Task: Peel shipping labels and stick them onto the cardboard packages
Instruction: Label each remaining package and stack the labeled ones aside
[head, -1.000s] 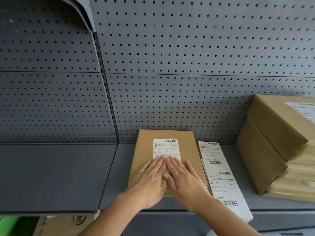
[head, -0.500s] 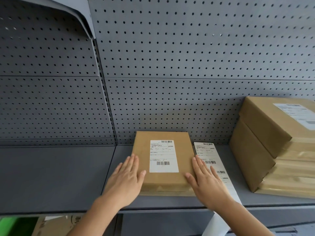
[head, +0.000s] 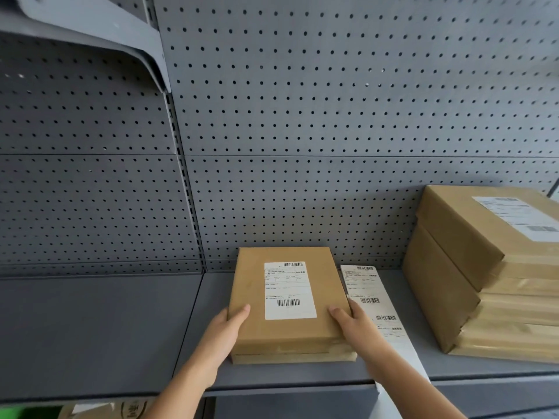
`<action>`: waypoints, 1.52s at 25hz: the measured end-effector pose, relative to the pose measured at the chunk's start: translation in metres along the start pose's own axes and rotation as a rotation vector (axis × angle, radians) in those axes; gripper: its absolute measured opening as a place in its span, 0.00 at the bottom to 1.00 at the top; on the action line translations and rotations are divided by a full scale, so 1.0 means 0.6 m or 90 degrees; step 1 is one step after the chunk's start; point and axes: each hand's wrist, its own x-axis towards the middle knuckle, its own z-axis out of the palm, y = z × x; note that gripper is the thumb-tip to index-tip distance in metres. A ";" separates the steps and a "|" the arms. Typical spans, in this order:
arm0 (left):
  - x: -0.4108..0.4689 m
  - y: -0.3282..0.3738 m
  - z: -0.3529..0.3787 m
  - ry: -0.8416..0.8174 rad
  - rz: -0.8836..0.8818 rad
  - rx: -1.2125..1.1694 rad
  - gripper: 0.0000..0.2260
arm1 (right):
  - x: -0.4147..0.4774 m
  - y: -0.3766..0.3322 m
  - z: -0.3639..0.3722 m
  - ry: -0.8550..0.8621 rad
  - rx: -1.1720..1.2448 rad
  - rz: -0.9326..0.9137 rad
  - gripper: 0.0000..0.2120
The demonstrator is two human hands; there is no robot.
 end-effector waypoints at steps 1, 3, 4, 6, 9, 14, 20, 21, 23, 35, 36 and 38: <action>-0.005 0.006 0.002 0.007 0.021 0.004 0.18 | -0.006 -0.012 -0.005 0.014 0.003 -0.002 0.23; -0.020 0.030 0.005 0.021 0.064 0.003 0.14 | -0.016 -0.037 -0.028 0.032 0.010 -0.016 0.19; -0.029 0.047 0.005 0.030 0.088 0.000 0.14 | -0.025 -0.055 -0.044 0.035 0.015 -0.027 0.18; -0.047 0.090 0.008 0.043 0.140 0.000 0.13 | -0.036 -0.092 -0.077 0.049 0.025 -0.057 0.17; -0.069 0.163 0.024 0.034 0.213 -0.001 0.11 | -0.055 -0.150 -0.135 0.096 0.028 -0.128 0.17; -0.086 0.271 0.085 -0.019 0.322 0.014 0.15 | -0.097 -0.232 -0.260 0.196 0.003 -0.206 0.21; -0.086 0.365 0.213 -0.094 0.408 0.054 0.27 | -0.140 -0.268 -0.420 0.297 -0.003 -0.245 0.13; -0.086 0.378 0.237 -0.111 0.420 0.058 0.29 | -0.144 -0.269 -0.447 0.317 0.002 -0.247 0.11; -0.083 0.398 0.287 -0.143 0.440 0.065 0.31 | -0.145 -0.268 -0.500 0.361 0.016 -0.240 0.10; -0.080 0.463 0.495 -0.161 0.462 0.103 0.34 | -0.074 -0.217 -0.705 0.439 0.031 -0.167 0.09; -0.074 0.464 0.502 -0.159 0.466 0.104 0.34 | -0.063 -0.212 -0.711 0.441 0.029 -0.160 0.10; -0.062 0.461 0.513 -0.157 0.484 0.117 0.31 | -0.048 -0.203 -0.719 0.440 0.025 -0.147 0.11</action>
